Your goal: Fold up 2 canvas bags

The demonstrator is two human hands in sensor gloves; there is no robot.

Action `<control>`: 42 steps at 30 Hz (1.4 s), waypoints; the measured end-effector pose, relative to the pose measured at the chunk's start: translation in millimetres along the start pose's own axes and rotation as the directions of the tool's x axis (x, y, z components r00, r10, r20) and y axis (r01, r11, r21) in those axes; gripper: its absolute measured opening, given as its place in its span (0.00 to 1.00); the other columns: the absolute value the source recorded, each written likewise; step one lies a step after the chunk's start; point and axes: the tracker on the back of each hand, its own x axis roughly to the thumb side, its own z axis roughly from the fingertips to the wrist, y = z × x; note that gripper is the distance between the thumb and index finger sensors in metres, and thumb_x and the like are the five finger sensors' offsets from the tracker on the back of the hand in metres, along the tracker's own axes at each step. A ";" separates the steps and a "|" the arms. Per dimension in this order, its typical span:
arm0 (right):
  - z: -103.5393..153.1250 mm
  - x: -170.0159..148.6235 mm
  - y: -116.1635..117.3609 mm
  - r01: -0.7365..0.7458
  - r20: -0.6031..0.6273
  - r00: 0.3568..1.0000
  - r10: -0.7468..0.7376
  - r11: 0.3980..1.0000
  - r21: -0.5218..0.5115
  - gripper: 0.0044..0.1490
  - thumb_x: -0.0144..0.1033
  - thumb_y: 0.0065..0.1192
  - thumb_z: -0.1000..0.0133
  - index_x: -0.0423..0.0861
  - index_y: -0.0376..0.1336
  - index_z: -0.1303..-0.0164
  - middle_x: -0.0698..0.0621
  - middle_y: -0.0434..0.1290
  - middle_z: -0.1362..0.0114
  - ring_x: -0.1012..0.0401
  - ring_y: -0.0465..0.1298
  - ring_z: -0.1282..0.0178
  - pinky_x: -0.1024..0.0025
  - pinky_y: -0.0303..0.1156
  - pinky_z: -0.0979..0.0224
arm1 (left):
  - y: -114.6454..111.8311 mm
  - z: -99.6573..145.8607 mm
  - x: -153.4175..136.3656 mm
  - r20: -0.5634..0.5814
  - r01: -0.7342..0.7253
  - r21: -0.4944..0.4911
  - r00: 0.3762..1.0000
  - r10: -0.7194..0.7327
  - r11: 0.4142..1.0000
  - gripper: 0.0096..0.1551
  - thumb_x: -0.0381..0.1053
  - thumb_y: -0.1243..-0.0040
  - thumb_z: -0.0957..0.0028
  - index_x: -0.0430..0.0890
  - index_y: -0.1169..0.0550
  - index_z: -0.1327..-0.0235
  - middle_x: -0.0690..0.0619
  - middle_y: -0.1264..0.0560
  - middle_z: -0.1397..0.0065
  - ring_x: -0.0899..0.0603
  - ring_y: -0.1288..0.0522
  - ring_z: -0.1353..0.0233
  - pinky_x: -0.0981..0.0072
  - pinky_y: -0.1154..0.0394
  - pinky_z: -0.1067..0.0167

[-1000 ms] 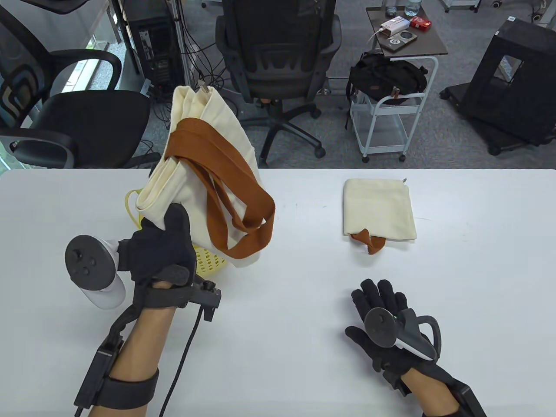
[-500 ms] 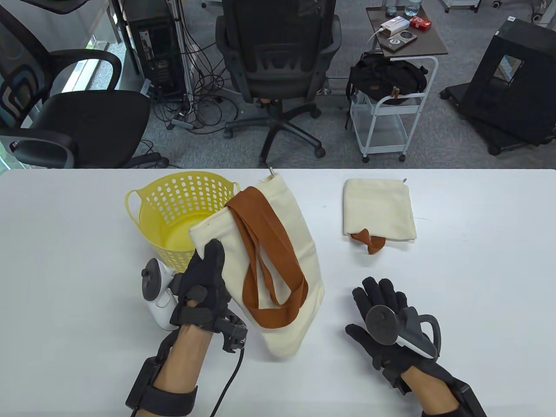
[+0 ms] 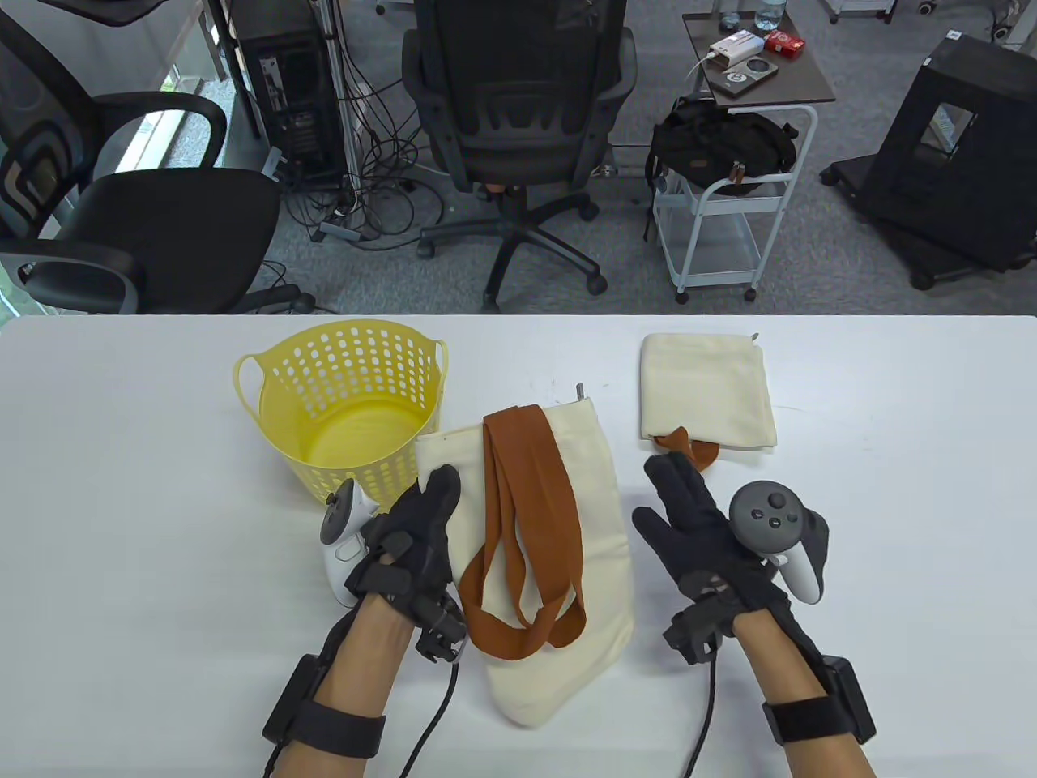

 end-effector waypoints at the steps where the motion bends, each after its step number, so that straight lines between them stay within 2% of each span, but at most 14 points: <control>1: -4.5 1.9 2.6 0.054 0.037 0.998 -0.056 0.997 0.054 0.50 0.63 0.53 0.49 0.56 0.42 0.20 0.48 0.35 0.13 0.43 0.36 0.16 0.40 0.41 0.19 | 0.9 -0.2 -2.5 -0.009 -0.001 0.003 1.000 0.001 1.000 0.32 0.61 0.42 0.52 0.53 0.27 0.34 0.52 0.19 0.35 0.43 0.13 0.41 0.56 0.16 0.45; 3: -10.1 2.2 9.9 0.157 0.074 0.983 -0.168 0.978 0.134 0.50 0.62 0.54 0.49 0.56 0.43 0.20 0.48 0.36 0.13 0.42 0.38 0.15 0.40 0.42 0.19 | 3.7 -1.1 -7.8 -0.021 -0.020 0.007 1.000 0.020 1.000 0.32 0.61 0.42 0.52 0.54 0.27 0.34 0.52 0.19 0.35 0.44 0.12 0.42 0.56 0.16 0.45; 7: -12.9 -4.1 22.7 0.292 0.066 0.944 -0.324 0.911 0.290 0.50 0.62 0.59 0.48 0.54 0.46 0.19 0.45 0.49 0.13 0.43 0.55 0.15 0.40 0.52 0.19 | 9.9 -3.1 -15.9 -0.051 -0.033 0.006 0.998 0.033 0.999 0.32 0.61 0.41 0.52 0.53 0.26 0.34 0.52 0.19 0.36 0.44 0.12 0.42 0.56 0.16 0.46; 12: -18.2 -4.5 39.9 0.360 0.052 0.907 -0.418 0.833 0.420 0.47 0.59 0.64 0.48 0.53 0.51 0.21 0.47 0.66 0.20 0.52 0.77 0.30 0.55 0.75 0.31 | 14.0 -4.1 -30.1 -0.103 -0.016 0.043 0.994 0.020 0.999 0.33 0.61 0.42 0.52 0.53 0.28 0.33 0.52 0.20 0.35 0.43 0.13 0.41 0.56 0.16 0.44; 15: -19.1 -2.2 48.9 0.400 0.036 0.887 -0.461 0.804 0.440 0.43 0.52 0.65 0.46 0.53 0.53 0.22 0.48 0.70 0.24 0.54 0.82 0.38 0.64 0.81 0.44 | 16.4 -4.2 -34.9 -0.133 0.059 0.063 0.990 -0.050 0.996 0.34 0.61 0.41 0.52 0.52 0.29 0.32 0.51 0.21 0.34 0.43 0.13 0.40 0.56 0.16 0.43; 18: -18.2 -1.9 46.6 0.410 0.051 0.885 -0.463 0.825 0.389 0.36 0.44 0.67 0.45 0.56 0.58 0.25 0.50 0.74 0.28 0.55 0.85 0.43 0.67 0.83 0.50 | 22.3 -0.8 -33.5 -0.205 0.225 0.144 0.959 -0.194 0.964 0.39 0.62 0.40 0.52 0.49 0.35 0.28 0.49 0.25 0.30 0.41 0.16 0.37 0.54 0.19 0.41; 25: -16.4 -1.6 41.6 0.399 0.090 0.887 -0.453 0.850 0.343 0.30 0.40 0.63 0.43 0.61 0.62 0.29 0.54 0.75 0.27 0.55 0.83 0.39 0.65 0.82 0.46 | 16.6 4.6 -10.6 -0.296 0.600 0.095 0.779 -0.553 0.794 0.58 0.64 0.37 0.53 0.49 0.60 0.27 0.46 0.48 0.20 0.34 0.33 0.24 0.44 0.33 0.29; 27: -15.4 -0.2 39.7 0.402 0.100 0.885 -0.454 0.855 0.328 0.30 0.40 0.62 0.43 0.61 0.62 0.29 0.53 0.74 0.27 0.54 0.83 0.38 0.64 0.82 0.46 | 9.5 8.9 0.5 -0.306 0.713 0.078 0.682 -0.664 0.697 0.60 0.64 0.38 0.52 0.51 0.64 0.28 0.47 0.55 0.18 0.33 0.42 0.19 0.40 0.39 0.25; 28: -15.3 0.4 38.5 0.413 0.102 0.881 -0.463 0.855 0.315 0.30 0.40 0.62 0.43 0.61 0.62 0.29 0.53 0.74 0.27 0.54 0.83 0.38 0.64 0.82 0.46 | 4.0 12.1 9.1 -0.295 0.789 0.104 0.605 -0.739 0.605 0.60 0.65 0.38 0.53 0.53 0.65 0.28 0.47 0.58 0.18 0.32 0.47 0.18 0.39 0.43 0.24; 31: -14.3 1.2 35.3 0.414 0.110 0.883 -0.457 0.867 0.278 0.29 0.39 0.62 0.43 0.61 0.62 0.29 0.53 0.74 0.27 0.54 0.83 0.39 0.64 0.82 0.47 | -21.5 22.3 30.2 -0.235 0.907 0.189 0.413 -0.880 0.375 0.58 0.66 0.39 0.53 0.57 0.61 0.26 0.49 0.60 0.17 0.34 0.51 0.16 0.39 0.45 0.22; 35: -12.1 2.6 34.2 0.376 0.108 0.908 -0.405 0.901 0.218 0.29 0.40 0.62 0.43 0.60 0.62 0.29 0.52 0.74 0.27 0.54 0.84 0.40 0.65 0.83 0.48 | -66.9 29.6 36.6 -0.148 0.936 0.177 0.332 -0.932 0.305 0.45 0.63 0.36 0.54 0.53 0.40 0.25 0.48 0.45 0.18 0.33 0.42 0.19 0.39 0.40 0.25; 39: -2.4 16.6 37.1 0.204 0.114 0.972 -0.207 0.978 0.035 0.29 0.41 0.62 0.43 0.58 0.62 0.29 0.52 0.76 0.30 0.56 0.86 0.45 0.69 0.84 0.56 | -115.0 35.7 30.2 -0.162 0.984 0.136 0.135 -0.977 0.113 0.41 0.64 0.36 0.55 0.55 0.34 0.27 0.49 0.42 0.19 0.35 0.37 0.20 0.41 0.36 0.26; 40: -0.3 20.1 38.4 0.169 0.116 0.979 -0.168 0.986 0.001 0.29 0.41 0.62 0.43 0.58 0.63 0.29 0.52 0.77 0.31 0.56 0.87 0.47 0.70 0.84 0.58 | -118.7 35.6 27.6 -0.172 0.988 0.109 0.132 -0.976 0.114 0.43 0.65 0.37 0.55 0.55 0.37 0.26 0.50 0.43 0.18 0.35 0.39 0.19 0.41 0.37 0.25; 42: 6.7 32.9 44.0 0.050 0.158 0.987 -0.040 0.997 -0.059 0.29 0.41 0.62 0.43 0.57 0.63 0.29 0.52 0.77 0.31 0.57 0.88 0.49 0.71 0.85 0.60 | -120.5 32.2 16.1 -0.179 0.964 0.032 0.266 -0.947 0.265 0.46 0.66 0.38 0.54 0.52 0.40 0.25 0.48 0.44 0.18 0.34 0.39 0.20 0.41 0.36 0.26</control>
